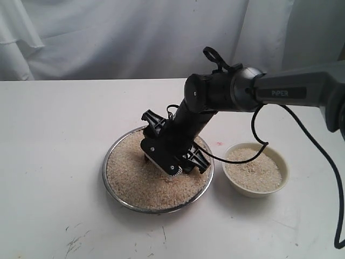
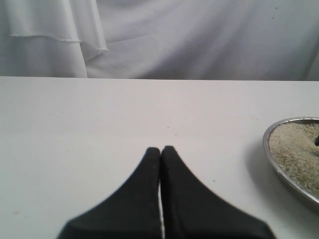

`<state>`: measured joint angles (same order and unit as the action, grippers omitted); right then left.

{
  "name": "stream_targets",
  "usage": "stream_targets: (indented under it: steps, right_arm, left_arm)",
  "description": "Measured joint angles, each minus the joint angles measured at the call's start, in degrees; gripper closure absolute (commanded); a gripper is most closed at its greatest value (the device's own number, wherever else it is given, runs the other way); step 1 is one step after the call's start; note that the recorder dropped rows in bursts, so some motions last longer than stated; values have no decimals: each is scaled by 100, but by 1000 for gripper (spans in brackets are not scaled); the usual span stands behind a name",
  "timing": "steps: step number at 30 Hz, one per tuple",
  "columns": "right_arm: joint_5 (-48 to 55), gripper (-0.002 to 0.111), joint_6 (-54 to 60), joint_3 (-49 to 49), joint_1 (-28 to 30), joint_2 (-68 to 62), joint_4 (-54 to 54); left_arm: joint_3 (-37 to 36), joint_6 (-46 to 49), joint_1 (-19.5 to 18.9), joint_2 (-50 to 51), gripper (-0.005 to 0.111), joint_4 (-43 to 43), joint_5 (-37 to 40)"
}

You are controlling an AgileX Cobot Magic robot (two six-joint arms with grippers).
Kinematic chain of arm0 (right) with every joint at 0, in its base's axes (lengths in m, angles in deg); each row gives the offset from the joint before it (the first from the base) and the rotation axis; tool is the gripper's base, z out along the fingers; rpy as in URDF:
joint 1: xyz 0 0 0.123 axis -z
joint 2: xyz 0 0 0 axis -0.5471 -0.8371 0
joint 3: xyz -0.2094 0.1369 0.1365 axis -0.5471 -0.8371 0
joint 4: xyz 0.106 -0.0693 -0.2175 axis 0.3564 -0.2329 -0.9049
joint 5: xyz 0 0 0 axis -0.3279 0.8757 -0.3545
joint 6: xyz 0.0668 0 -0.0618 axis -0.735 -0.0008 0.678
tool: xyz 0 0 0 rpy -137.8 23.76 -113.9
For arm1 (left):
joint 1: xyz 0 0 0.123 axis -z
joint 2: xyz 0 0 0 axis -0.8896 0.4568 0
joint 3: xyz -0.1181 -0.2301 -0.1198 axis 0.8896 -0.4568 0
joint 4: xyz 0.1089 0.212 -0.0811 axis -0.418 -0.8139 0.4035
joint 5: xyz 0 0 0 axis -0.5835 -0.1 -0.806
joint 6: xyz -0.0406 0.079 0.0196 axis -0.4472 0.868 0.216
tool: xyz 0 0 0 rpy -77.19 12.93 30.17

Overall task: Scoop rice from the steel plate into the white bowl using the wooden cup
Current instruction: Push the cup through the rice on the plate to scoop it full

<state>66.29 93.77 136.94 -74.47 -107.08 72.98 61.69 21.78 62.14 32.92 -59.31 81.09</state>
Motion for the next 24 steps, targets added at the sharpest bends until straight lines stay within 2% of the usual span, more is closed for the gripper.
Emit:
stream_targets:
  steps: [24]
  right_arm:
    - [1065, 108, -145, 451, 310, -253, 1307]
  left_arm:
    - [0, 0, 0, 0, 107, 0, 0]
